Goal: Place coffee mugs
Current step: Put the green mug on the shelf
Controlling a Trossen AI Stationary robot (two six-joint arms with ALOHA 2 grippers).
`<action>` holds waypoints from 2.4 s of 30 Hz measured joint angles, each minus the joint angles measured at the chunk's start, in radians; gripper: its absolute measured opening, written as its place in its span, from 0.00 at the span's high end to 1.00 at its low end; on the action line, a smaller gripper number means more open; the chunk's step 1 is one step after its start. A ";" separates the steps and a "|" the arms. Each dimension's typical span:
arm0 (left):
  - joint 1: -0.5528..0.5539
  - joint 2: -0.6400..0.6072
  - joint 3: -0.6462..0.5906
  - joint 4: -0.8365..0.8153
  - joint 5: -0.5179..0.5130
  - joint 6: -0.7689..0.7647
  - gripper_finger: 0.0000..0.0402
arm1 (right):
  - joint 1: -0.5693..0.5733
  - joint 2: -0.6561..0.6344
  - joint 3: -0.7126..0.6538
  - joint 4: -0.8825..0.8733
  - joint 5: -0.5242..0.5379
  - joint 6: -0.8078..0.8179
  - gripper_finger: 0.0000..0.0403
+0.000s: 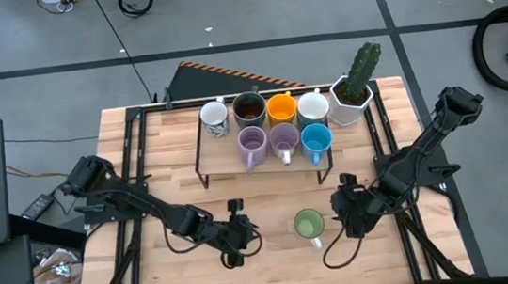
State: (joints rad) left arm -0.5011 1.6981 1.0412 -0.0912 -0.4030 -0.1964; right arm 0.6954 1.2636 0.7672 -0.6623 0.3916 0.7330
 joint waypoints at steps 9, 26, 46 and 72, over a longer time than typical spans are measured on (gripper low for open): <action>0.006 0.069 0.000 0.133 -0.013 -0.062 0.58 | 0.026 0.074 -0.078 0.219 0.016 0.013 0.39; -0.060 0.063 0.098 -0.034 -0.106 -0.146 0.52 | 0.016 0.312 -0.098 0.596 0.072 -0.021 0.39; -0.069 0.063 0.098 -0.056 -0.166 -0.245 0.52 | -0.069 0.532 -0.098 1.050 0.118 -0.053 0.39; -0.064 0.109 0.295 -0.289 -0.156 -0.394 0.52 | -0.072 0.602 0.018 1.096 0.303 -0.187 0.39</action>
State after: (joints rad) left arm -0.5655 1.8074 1.3367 -0.3801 -0.5589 -0.5900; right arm 0.6234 1.8652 0.7853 0.4335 0.6950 0.5461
